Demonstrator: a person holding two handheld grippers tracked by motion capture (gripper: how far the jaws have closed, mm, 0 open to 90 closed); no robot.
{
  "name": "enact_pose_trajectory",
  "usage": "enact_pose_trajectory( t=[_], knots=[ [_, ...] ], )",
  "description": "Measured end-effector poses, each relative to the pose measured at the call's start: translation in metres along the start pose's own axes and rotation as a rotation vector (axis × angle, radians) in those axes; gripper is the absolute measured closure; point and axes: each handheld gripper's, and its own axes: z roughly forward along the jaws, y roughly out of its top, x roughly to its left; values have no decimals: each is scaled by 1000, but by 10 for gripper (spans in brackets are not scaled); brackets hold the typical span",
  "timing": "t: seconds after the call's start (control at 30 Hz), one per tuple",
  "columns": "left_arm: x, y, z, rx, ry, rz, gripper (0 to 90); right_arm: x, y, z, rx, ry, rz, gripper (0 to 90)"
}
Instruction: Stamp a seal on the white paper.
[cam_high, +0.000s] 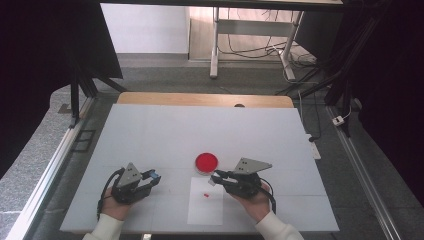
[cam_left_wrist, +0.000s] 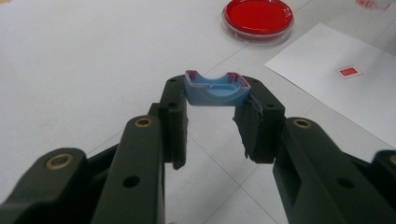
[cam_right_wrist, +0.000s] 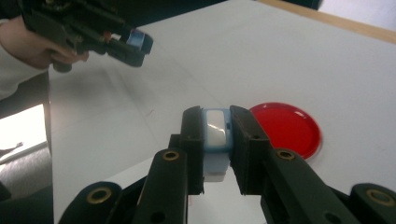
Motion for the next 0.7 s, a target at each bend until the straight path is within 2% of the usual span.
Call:
enact_pose_trajectory(
  t=[0.3,0.5,0.7],
  knots=[
    [-1,1,1,-1,-3,1,641,-12,6,-18,-81,-43,62,752],
    [-3,1,2,0,-9,8,641,-18,9,-27,-131,-44,103,752],
    [-3,2,2,1,-11,11,641,-17,12,-31,-160,-50,98,752]
  ],
)
